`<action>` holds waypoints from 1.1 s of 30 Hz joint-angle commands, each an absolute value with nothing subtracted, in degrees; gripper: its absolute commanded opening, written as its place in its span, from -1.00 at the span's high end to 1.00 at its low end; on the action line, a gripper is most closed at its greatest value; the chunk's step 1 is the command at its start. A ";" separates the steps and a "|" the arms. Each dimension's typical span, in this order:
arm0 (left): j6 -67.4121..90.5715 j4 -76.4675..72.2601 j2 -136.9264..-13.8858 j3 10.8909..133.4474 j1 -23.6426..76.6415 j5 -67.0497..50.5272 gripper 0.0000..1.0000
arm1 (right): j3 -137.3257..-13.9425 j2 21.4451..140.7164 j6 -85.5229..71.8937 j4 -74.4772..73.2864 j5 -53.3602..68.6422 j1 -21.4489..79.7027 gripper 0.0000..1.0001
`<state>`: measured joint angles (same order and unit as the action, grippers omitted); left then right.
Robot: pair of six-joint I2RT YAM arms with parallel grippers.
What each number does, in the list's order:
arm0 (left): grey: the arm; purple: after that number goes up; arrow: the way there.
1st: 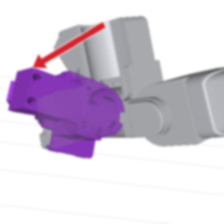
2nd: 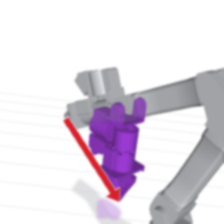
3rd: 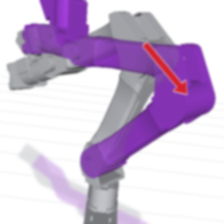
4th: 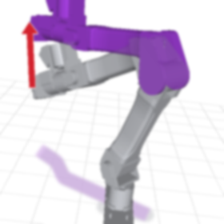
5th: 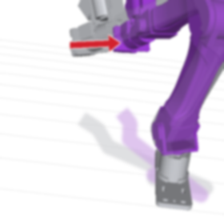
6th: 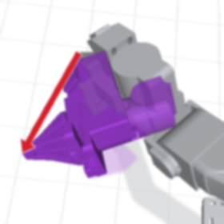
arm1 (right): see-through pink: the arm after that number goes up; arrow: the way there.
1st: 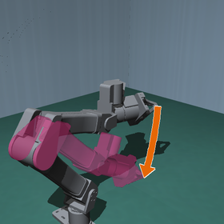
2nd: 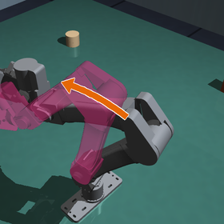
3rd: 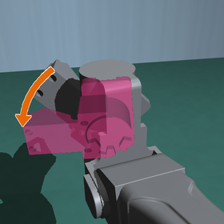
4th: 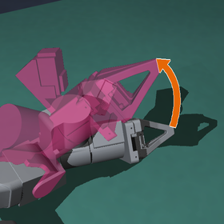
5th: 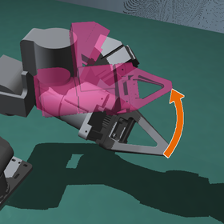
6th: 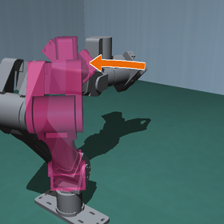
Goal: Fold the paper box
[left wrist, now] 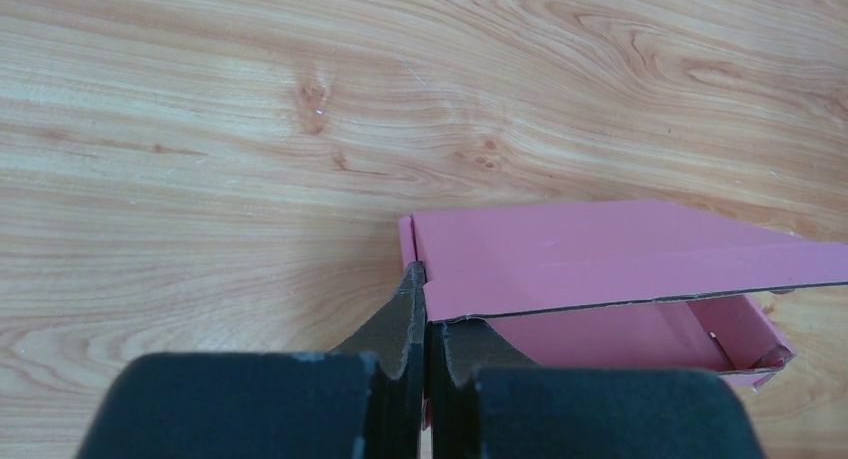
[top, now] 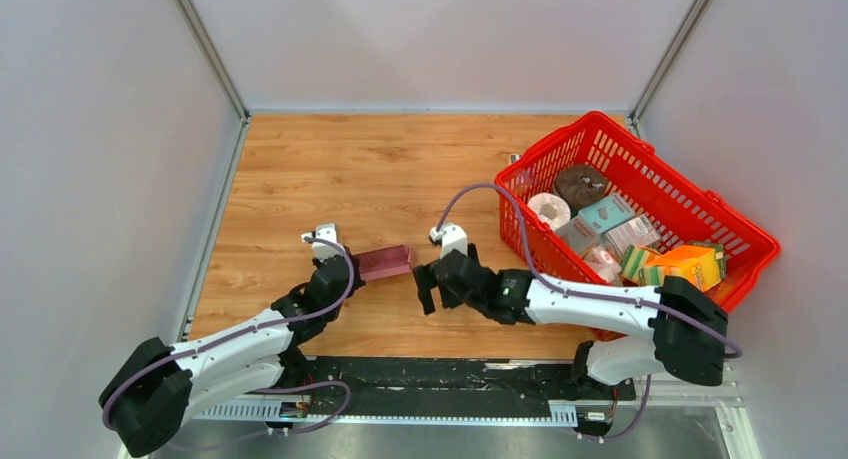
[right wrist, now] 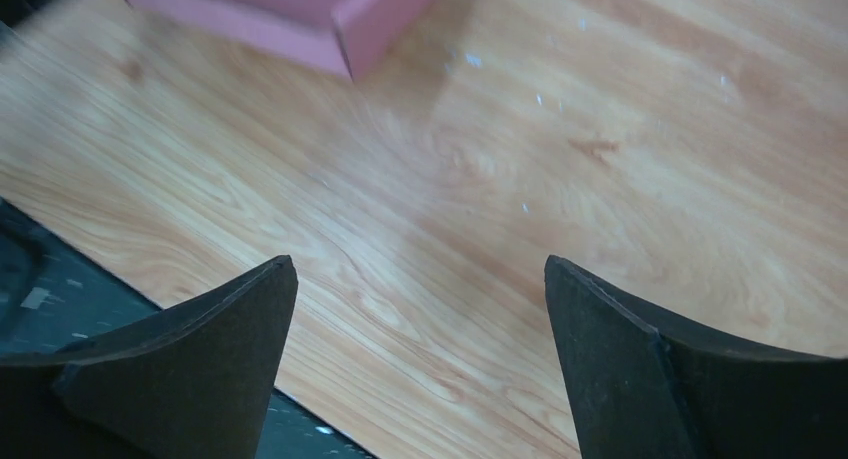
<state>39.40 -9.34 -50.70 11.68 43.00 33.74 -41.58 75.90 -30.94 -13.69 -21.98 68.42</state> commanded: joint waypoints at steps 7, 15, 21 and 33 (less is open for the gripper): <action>38.76 -3.96 -52.38 12.48 44.12 33.75 1.00 | -66.34 80.93 -19.35 -20.72 -3.42 58.81 -1.00; 37.27 -3.43 -50.72 12.39 44.47 31.03 0.75 | -75.76 91.31 -8.25 -22.50 6.05 55.55 -0.94; 38.84 4.29 -43.44 12.39 44.47 27.35 0.04 | -76.29 94.13 -13.88 -21.19 9.75 55.02 -0.89; 48.07 36.01 -21.56 20.11 44.47 11.00 0.07 | -75.15 97.73 -22.67 -15.82 18.71 53.88 -0.68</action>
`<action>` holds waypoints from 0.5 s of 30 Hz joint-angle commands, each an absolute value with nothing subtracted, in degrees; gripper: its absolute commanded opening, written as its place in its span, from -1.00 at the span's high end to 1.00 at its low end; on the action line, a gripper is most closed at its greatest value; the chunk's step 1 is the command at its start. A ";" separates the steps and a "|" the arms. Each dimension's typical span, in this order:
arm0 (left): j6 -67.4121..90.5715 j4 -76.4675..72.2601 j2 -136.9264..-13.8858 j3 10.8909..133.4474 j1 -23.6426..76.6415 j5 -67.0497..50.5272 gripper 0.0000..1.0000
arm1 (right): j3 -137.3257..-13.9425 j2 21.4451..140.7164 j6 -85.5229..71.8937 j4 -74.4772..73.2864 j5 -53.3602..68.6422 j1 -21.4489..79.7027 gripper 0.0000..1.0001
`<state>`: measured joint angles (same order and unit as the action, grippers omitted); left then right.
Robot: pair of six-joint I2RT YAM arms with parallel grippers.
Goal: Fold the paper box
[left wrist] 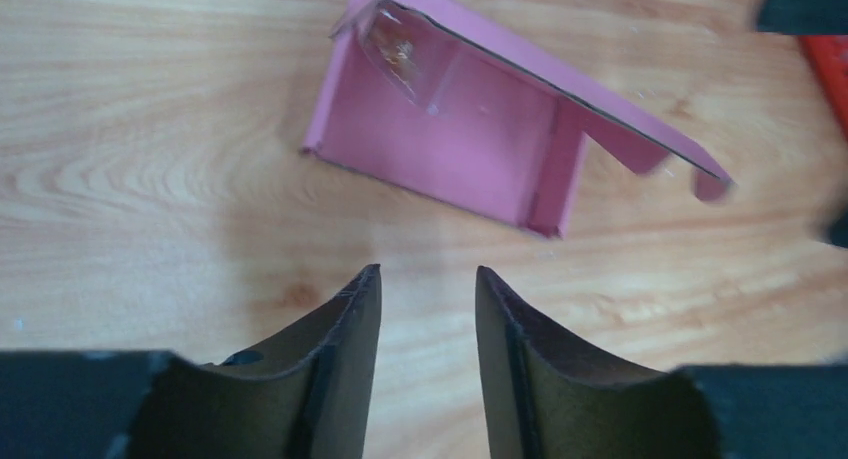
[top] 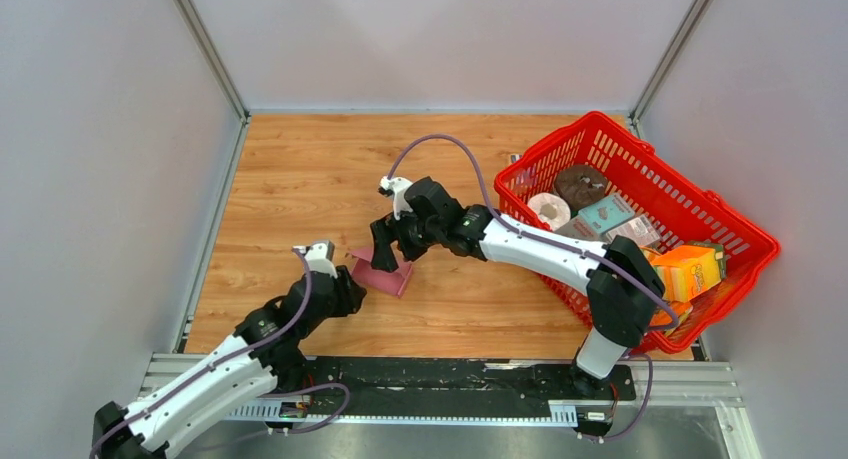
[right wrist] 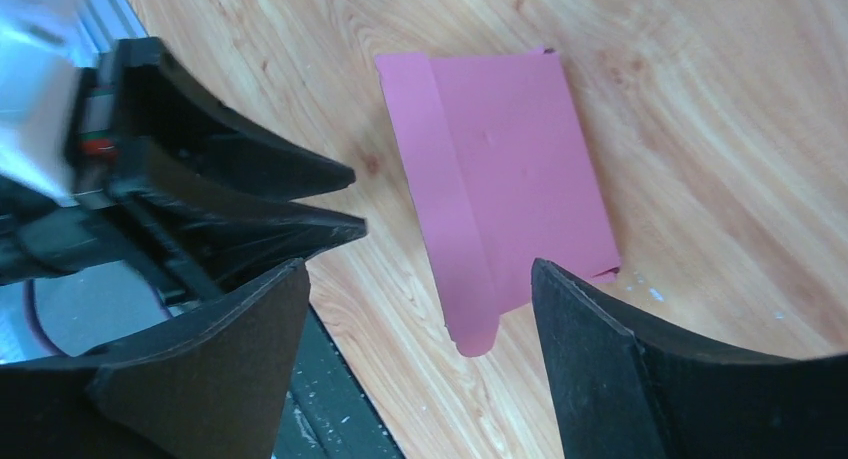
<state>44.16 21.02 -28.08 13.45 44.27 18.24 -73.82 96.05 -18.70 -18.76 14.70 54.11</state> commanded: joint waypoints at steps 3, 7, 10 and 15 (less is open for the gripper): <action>46.85 46.21 -17.24 26.70 44.47 12.82 0.14 | -75.06 98.61 -23.64 -13.98 20.73 53.62 -0.37; 43.95 50.71 -18.80 34.44 44.38 15.99 0.16 | -75.58 100.54 -24.43 -12.40 24.16 53.61 0.00; 42.11 50.81 -25.65 41.03 44.30 19.68 0.17 | -75.85 102.21 -24.78 -12.22 25.57 53.61 0.11; 36.65 41.68 -36.99 47.02 38.95 15.41 0.21 | -73.13 102.92 -25.92 -9.94 26.54 53.61 0.19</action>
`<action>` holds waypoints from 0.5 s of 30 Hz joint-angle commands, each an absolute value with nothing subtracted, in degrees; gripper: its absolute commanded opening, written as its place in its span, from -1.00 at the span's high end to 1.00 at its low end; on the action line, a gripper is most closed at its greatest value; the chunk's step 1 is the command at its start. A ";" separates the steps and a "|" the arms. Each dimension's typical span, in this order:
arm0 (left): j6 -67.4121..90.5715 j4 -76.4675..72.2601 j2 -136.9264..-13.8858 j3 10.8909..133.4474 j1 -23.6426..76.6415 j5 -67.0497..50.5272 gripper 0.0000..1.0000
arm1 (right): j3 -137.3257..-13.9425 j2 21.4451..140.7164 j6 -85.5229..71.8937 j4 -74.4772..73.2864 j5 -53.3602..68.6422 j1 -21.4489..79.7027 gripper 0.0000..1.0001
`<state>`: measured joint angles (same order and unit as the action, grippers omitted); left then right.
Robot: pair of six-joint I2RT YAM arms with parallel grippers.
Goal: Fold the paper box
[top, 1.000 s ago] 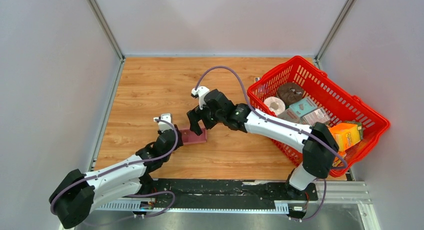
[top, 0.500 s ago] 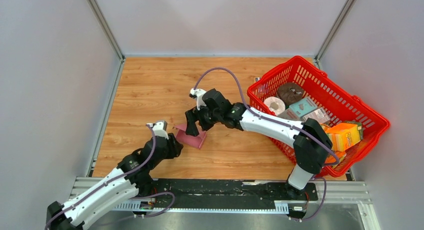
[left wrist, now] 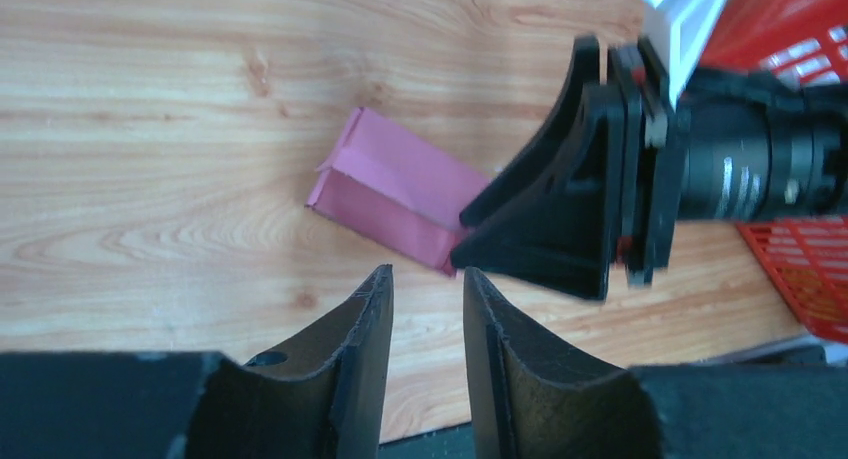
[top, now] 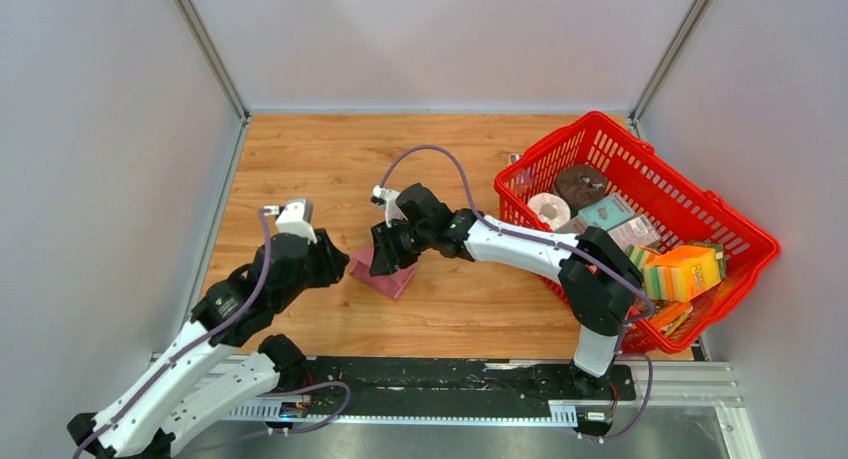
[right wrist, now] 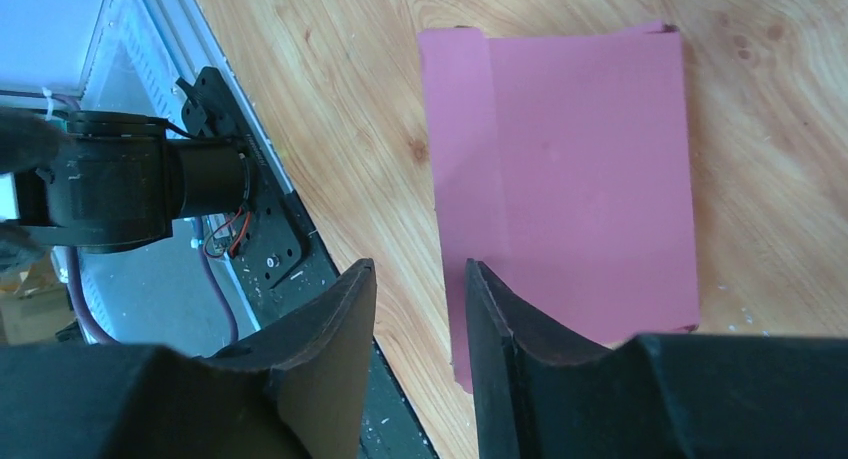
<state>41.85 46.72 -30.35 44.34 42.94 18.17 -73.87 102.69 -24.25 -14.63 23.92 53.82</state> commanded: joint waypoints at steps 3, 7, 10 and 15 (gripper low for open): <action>36.65 34.56 -42.70 45.53 34.28 8.46 0.31 | -71.11 103.01 -26.54 -8.79 26.37 53.70 0.21; 37.70 27.01 -47.89 41.41 34.19 6.24 0.40 | -69.52 103.62 -27.25 -6.86 26.54 53.61 0.21; 37.62 25.05 -49.13 40.17 34.19 7.82 0.42 | -69.26 104.94 -27.33 -6.51 26.98 53.79 0.22; 36.83 23.38 -51.50 40.34 33.93 7.39 0.42 | -68.38 106.70 -27.95 -5.01 27.77 53.61 0.22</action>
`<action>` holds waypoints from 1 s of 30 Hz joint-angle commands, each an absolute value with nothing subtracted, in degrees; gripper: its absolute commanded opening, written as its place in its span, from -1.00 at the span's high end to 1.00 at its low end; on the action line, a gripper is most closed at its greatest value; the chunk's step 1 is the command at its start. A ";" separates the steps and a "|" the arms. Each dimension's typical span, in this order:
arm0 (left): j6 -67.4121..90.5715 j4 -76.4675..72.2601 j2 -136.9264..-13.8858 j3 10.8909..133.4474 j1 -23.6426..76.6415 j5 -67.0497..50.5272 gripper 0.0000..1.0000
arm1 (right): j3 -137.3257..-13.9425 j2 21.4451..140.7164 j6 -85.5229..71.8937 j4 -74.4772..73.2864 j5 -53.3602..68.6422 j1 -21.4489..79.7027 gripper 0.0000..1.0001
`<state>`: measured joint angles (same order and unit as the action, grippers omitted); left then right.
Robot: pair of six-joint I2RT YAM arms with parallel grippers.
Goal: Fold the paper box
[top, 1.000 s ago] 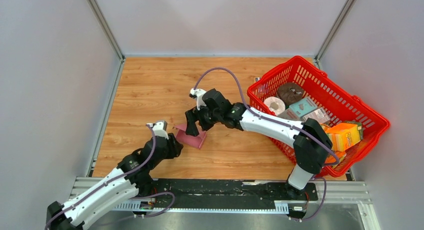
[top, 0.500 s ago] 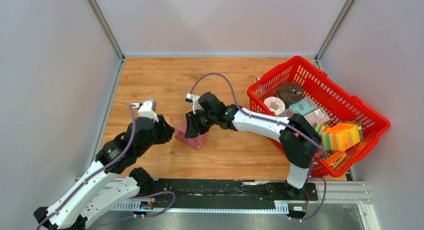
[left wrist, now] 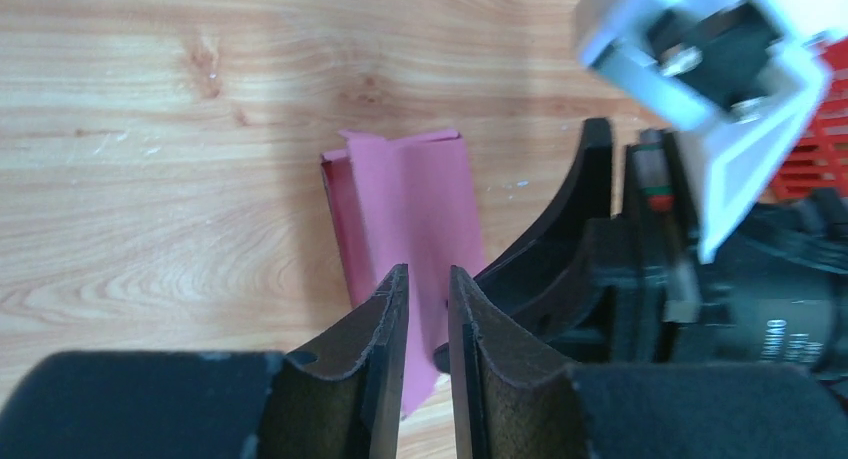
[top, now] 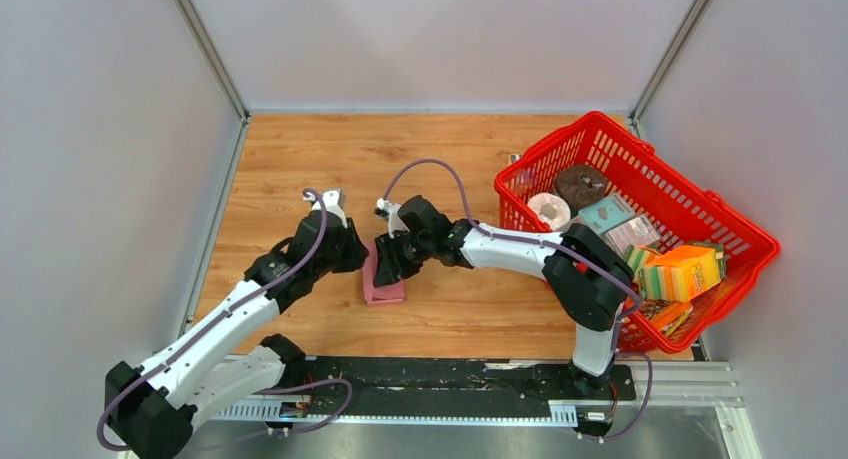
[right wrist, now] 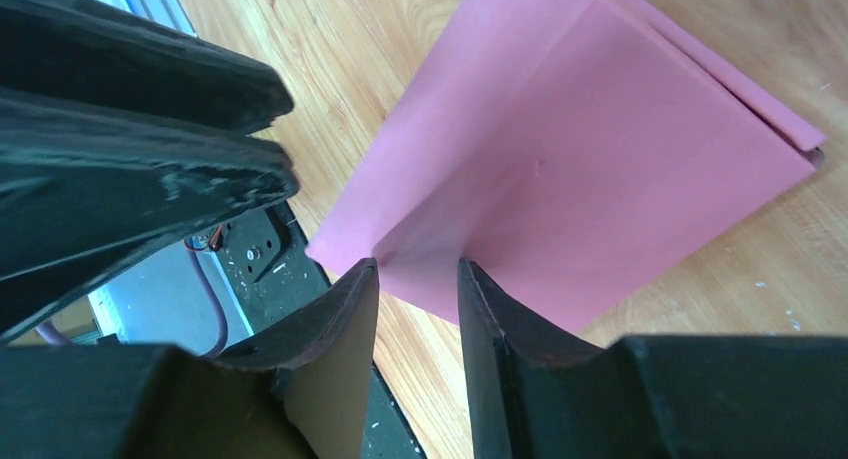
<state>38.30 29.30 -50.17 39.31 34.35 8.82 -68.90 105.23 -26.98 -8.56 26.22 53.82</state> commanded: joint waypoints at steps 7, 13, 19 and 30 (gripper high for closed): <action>36.83 17.14 -57.73 39.90 33.93 5.10 0.44 | -68.99 109.34 -28.04 -4.57 27.60 53.35 0.23; 36.65 15.65 -64.50 38.24 32.17 7.38 0.52 | -67.85 107.76 -27.69 -5.18 27.51 52.21 0.24; 36.82 12.22 -69.43 34.55 31.99 7.82 0.60 | -64.78 104.07 -26.98 -6.93 27.07 51.68 0.23; 40.78 5.81 -65.57 23.65 31.99 5.71 0.66 | -54.68 95.90 -29.26 -5.81 27.86 56.68 0.23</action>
